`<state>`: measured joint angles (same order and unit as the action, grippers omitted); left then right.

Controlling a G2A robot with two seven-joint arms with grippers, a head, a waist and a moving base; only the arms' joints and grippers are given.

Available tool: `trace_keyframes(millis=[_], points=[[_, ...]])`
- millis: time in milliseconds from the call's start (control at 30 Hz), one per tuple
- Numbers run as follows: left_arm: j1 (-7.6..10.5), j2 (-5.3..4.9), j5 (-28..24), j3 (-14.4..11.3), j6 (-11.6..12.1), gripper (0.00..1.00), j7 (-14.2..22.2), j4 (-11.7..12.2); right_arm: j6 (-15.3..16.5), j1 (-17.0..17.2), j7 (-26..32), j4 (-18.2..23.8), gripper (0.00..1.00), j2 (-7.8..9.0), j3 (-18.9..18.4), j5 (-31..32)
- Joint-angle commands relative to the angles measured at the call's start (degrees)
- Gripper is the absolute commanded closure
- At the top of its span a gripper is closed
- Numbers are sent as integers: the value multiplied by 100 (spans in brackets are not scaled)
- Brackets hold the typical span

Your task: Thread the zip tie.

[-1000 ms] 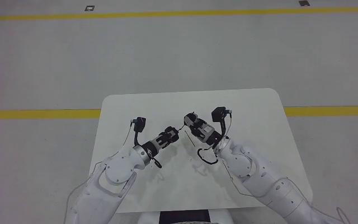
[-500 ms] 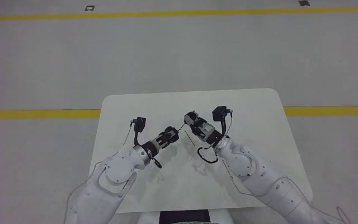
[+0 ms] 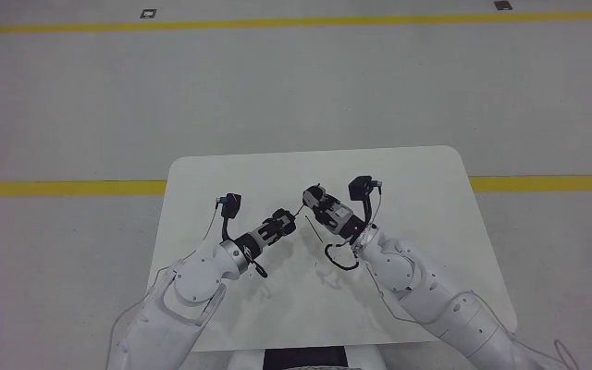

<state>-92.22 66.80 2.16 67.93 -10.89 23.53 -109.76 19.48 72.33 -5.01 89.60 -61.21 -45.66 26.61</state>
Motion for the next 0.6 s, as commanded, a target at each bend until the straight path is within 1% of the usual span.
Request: trace_keyframes(millis=[0,300,433,567], points=[[0,0,0,0,0,100,0,0,0,4,-1,-4,100,-3,2,4],[0,0,0,0,0,100,0,0,0,31,4,-29,100,-22,10,32],[24,3,-11,-58,56,100,-80,50,0,29,12,-39,100,-36,18,29],[31,-7,-3,-62,50,100,-109,61,0,39,-5,-9,100,-35,-33,41]])
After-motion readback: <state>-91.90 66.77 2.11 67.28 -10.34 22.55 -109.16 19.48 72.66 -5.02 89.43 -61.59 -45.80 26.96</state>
